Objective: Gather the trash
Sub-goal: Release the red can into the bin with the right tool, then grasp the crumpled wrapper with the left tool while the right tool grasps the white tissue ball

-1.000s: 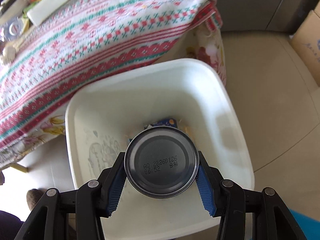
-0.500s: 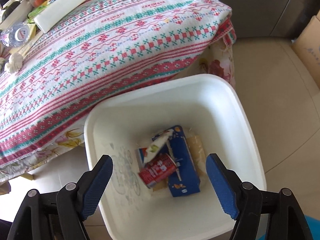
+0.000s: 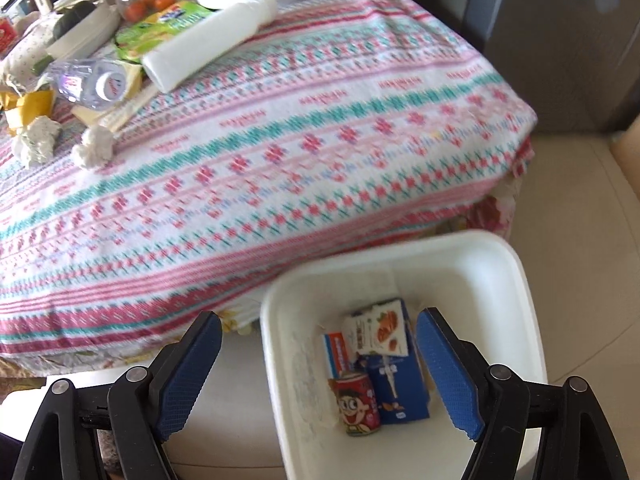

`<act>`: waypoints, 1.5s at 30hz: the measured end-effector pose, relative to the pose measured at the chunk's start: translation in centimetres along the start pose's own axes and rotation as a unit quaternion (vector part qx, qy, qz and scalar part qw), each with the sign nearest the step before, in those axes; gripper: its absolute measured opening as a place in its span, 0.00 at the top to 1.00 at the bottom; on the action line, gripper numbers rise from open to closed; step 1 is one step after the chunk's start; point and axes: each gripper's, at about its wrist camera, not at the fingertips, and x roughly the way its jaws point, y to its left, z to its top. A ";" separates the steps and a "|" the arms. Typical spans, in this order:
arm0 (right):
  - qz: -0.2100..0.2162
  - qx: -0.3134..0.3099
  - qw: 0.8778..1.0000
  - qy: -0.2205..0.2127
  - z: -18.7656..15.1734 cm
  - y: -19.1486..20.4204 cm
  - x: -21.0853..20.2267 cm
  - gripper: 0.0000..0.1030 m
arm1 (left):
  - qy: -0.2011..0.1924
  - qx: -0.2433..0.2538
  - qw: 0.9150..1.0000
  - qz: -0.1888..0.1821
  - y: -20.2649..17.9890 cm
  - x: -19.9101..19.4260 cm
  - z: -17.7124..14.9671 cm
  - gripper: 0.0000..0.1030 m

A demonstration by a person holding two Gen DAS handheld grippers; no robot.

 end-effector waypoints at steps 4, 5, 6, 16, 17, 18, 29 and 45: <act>0.020 -0.013 1.000 -0.004 2.3 2.3 -0.1 0.18 | -0.006 0.027 1.000 0.007 1.6 2.5 0.7 0.31; 0.022 -0.017 1.000 -0.009 2.9 2.9 -0.1 0.18 | -0.007 0.029 1.000 0.005 1.8 3.2 0.8 0.35; 0.025 -0.020 0.999 -0.014 3.4 3.5 0.0 0.17 | -0.007 0.029 1.000 0.005 1.9 3.8 1.1 0.37; 0.071 -0.026 0.997 -0.011 5.7 6.2 3.5 0.16 | 0.012 0.006 0.999 0.046 3.0 8.5 3.8 0.44; 0.069 -0.026 0.997 -0.012 5.9 6.1 3.6 0.16 | 0.013 0.000 0.999 0.051 3.1 8.9 4.0 0.50; 0.069 -0.025 0.997 -0.014 6.1 6.1 3.7 0.16 | 0.014 -0.007 0.998 0.054 3.2 9.2 4.1 0.54; 0.072 -0.008 0.997 -0.007 6.7 5.3 5.0 0.16 | 0.001 -0.028 0.998 0.055 1.8 7.4 4.1 0.86; 0.104 -0.033 0.993 -0.034 7.7 11.6 5.5 0.16 | -0.027 -0.034 0.998 0.052 0.2 -0.8 0.1 0.86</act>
